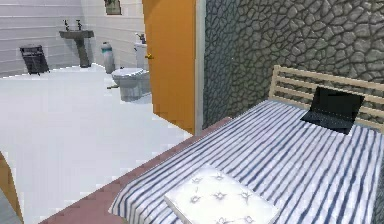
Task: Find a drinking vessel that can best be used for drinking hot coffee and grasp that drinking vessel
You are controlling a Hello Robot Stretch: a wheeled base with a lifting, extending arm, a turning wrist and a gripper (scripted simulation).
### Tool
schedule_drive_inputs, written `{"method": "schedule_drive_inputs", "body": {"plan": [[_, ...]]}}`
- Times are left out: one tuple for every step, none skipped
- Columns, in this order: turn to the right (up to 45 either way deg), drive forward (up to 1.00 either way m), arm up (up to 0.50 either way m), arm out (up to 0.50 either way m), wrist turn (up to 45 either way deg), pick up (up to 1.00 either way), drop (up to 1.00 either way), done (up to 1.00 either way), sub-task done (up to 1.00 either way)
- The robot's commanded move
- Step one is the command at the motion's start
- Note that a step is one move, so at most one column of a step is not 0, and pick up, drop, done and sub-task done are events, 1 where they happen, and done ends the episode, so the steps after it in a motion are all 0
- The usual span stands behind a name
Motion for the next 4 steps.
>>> {"method": "schedule_drive_inputs", "body": {"plan": [[0.0,0.00,0.00,0.00,45.0,0.00,0.00,0.00,0.00],[0.0,0.00,0.00,0.00,45.0,0.00,0.00,0.00,0.00],[0.0,0.00,0.00,0.00,3.0,0.00,0.00,0.00,0.00],[0.0,0.00,-0.26,0.00,0.0,0.00,0.00,0.00,0.00]]}}
